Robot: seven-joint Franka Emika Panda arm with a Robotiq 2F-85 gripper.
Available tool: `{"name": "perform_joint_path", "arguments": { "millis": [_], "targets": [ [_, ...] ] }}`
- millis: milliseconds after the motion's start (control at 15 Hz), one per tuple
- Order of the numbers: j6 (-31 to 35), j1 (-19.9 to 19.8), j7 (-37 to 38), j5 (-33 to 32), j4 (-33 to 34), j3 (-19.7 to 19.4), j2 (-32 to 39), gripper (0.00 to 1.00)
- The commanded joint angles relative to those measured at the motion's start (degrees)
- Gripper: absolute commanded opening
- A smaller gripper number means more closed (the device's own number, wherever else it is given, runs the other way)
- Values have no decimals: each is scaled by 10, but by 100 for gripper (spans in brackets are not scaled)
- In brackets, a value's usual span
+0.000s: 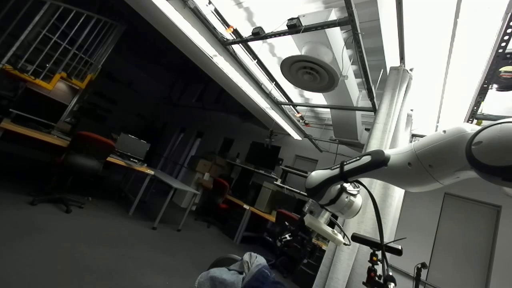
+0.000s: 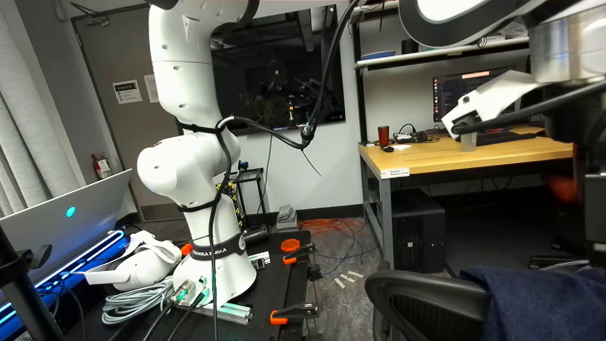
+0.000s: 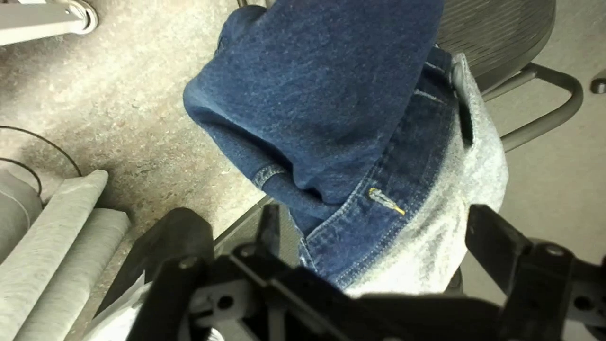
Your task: Take the jacket off the back of the chair and put it on the seat
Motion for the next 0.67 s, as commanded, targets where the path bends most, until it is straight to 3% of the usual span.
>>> {"name": "perform_joint_path", "arguments": {
  "millis": [0,600],
  "targets": [
    [-8,-18,34,18,69,1,63,100],
    [37,-44,102,55,168,16,169,100]
  ]
}}
